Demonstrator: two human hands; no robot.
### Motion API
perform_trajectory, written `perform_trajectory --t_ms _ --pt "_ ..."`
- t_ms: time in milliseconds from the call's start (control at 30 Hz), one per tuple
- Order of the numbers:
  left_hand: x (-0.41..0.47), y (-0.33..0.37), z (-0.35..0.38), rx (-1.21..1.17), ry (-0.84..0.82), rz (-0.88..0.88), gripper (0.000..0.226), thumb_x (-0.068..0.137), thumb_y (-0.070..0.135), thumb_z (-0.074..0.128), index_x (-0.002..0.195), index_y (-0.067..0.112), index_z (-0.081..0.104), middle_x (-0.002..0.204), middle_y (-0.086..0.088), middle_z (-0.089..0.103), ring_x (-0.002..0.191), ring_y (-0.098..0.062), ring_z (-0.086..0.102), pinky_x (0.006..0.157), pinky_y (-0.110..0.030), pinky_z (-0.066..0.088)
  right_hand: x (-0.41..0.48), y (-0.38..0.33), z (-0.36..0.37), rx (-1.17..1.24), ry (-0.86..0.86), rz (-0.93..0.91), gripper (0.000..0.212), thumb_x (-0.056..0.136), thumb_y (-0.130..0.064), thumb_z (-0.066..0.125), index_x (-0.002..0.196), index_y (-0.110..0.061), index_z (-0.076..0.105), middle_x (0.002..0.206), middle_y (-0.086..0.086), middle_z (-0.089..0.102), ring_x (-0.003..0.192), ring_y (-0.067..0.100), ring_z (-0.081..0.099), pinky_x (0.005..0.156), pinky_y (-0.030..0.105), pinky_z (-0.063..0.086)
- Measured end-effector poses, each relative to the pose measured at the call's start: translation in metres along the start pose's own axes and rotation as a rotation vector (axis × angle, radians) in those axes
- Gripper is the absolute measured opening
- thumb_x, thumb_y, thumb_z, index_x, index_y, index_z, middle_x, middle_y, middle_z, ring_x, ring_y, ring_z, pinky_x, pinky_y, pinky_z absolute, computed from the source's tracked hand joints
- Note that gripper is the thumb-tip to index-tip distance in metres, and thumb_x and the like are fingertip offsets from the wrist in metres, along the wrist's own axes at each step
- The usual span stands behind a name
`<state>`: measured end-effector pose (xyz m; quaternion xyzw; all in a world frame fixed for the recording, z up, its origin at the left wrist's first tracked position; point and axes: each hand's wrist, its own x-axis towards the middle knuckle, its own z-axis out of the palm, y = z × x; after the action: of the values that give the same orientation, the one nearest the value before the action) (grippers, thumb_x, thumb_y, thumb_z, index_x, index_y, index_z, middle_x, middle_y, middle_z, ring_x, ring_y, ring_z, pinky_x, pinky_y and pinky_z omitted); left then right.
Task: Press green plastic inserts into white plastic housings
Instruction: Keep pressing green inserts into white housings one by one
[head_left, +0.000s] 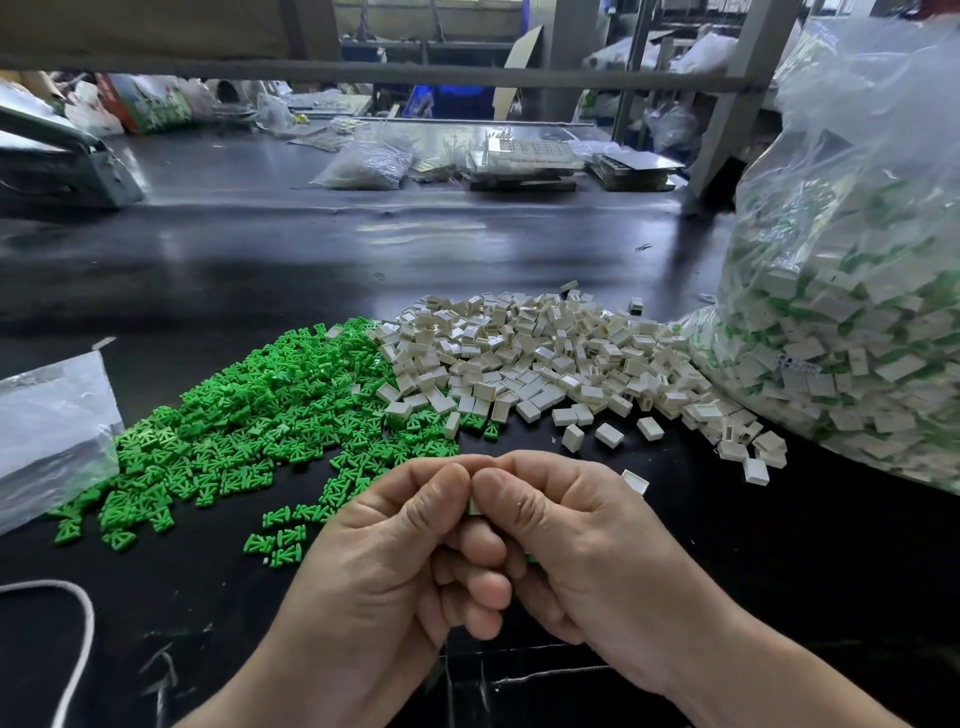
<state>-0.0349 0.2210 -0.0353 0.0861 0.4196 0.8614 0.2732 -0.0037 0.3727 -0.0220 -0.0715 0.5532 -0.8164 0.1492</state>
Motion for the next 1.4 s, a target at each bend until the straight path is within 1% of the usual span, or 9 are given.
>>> perform_trajectory --t_ms 167,367,633,767,867,933,1033,1133,1400 --pt "0.001 0.001 -0.003 -0.01 -0.059 0.01 0.054 0.053 0.03 0.095 0.097 0.007 0.075 0.063 -0.017 0.067 0.047 -0.023 0.066 0.041 -0.028 0.053 0.003 0.006 -0.007 -0.136 0.075 -0.007 0.042 0.094 -0.041 0.059 0.116 -0.007 0.069 0.059 -0.006 0.056 0.041 0.006 0.045 0.033 0.016 0.03" --pt "0.004 0.0 -0.006 0.008 -0.025 0.003 0.051 0.045 0.026 0.098 0.088 0.009 0.076 0.058 -0.017 0.065 0.044 -0.024 0.064 0.038 -0.027 0.051 0.006 0.013 -0.007 -0.184 0.143 -0.003 0.045 0.089 -0.046 0.062 0.112 -0.008 0.069 0.06 0.0 0.054 0.045 0.018 0.04 0.033 0.019 0.026" --pt "0.002 0.001 -0.005 0.01 -0.012 0.019 0.049 0.046 0.027 0.097 0.087 0.009 0.076 0.056 -0.017 0.064 0.041 -0.024 0.063 0.037 -0.027 0.05 0.004 0.013 -0.006 -0.17 0.127 0.011 0.04 0.091 -0.047 0.061 0.111 -0.014 0.071 0.061 -0.001 0.055 0.045 0.015 0.041 0.034 0.019 0.027" --pt "0.002 -0.001 -0.002 0.055 0.025 0.048 0.043 0.06 0.029 0.09 0.093 0.007 0.074 0.062 -0.019 0.065 0.045 -0.025 0.064 0.04 -0.028 0.051 0.006 0.012 -0.006 -0.14 0.128 0.014 0.029 0.093 -0.048 0.063 0.089 -0.022 0.073 0.059 -0.003 0.055 0.041 0.009 0.043 0.034 0.017 0.03" --pt "0.002 0.001 -0.002 0.205 0.072 0.117 0.027 0.069 0.024 0.075 0.093 0.012 0.073 0.066 -0.021 0.067 0.049 -0.028 0.066 0.042 -0.029 0.052 0.007 0.012 -0.007 -0.138 0.14 0.005 0.03 0.095 -0.045 0.06 0.072 -0.028 0.069 0.058 -0.003 0.052 0.039 0.008 0.041 0.034 0.017 0.03" --pt "-0.001 0.003 -0.002 0.472 0.094 0.217 0.013 0.078 0.027 0.072 0.09 0.022 0.071 0.066 -0.016 0.069 0.052 -0.027 0.067 0.045 -0.029 0.053 0.008 0.012 -0.008 -0.146 0.147 -0.009 0.035 0.097 -0.043 0.06 0.068 -0.023 0.065 0.061 0.002 0.054 0.039 0.01 0.039 0.034 0.018 0.029" --pt "-0.006 0.005 -0.007 0.946 0.195 0.425 0.008 0.083 0.04 0.07 0.09 0.038 0.067 0.072 0.001 0.072 0.059 -0.012 0.069 0.053 -0.019 0.053 0.008 0.013 -0.008 -0.144 0.165 0.014 0.033 0.098 -0.038 0.059 0.071 -0.019 0.063 0.062 0.003 0.052 0.038 0.011 0.036 0.034 0.018 0.027" --pt "-0.007 0.007 -0.01 1.225 0.233 0.602 0.01 0.081 0.038 0.07 0.09 0.041 0.067 0.081 0.017 0.069 0.072 -0.003 0.066 0.059 -0.009 0.047 0.007 0.012 -0.008 -0.095 0.154 0.086 0.026 0.099 -0.034 0.056 0.082 -0.016 0.063 0.063 0.001 0.05 0.038 0.009 0.035 0.035 0.016 0.024" --pt "-0.002 0.009 -0.013 1.294 0.124 0.746 0.019 0.08 0.036 0.067 0.089 0.02 0.073 0.079 0.016 0.066 0.074 -0.003 0.064 0.064 -0.007 0.045 0.006 0.008 -0.009 -0.04 0.127 0.132 0.026 0.095 -0.036 0.059 0.081 -0.014 0.06 0.063 0.001 0.048 0.039 0.008 0.034 0.035 0.016 0.022"
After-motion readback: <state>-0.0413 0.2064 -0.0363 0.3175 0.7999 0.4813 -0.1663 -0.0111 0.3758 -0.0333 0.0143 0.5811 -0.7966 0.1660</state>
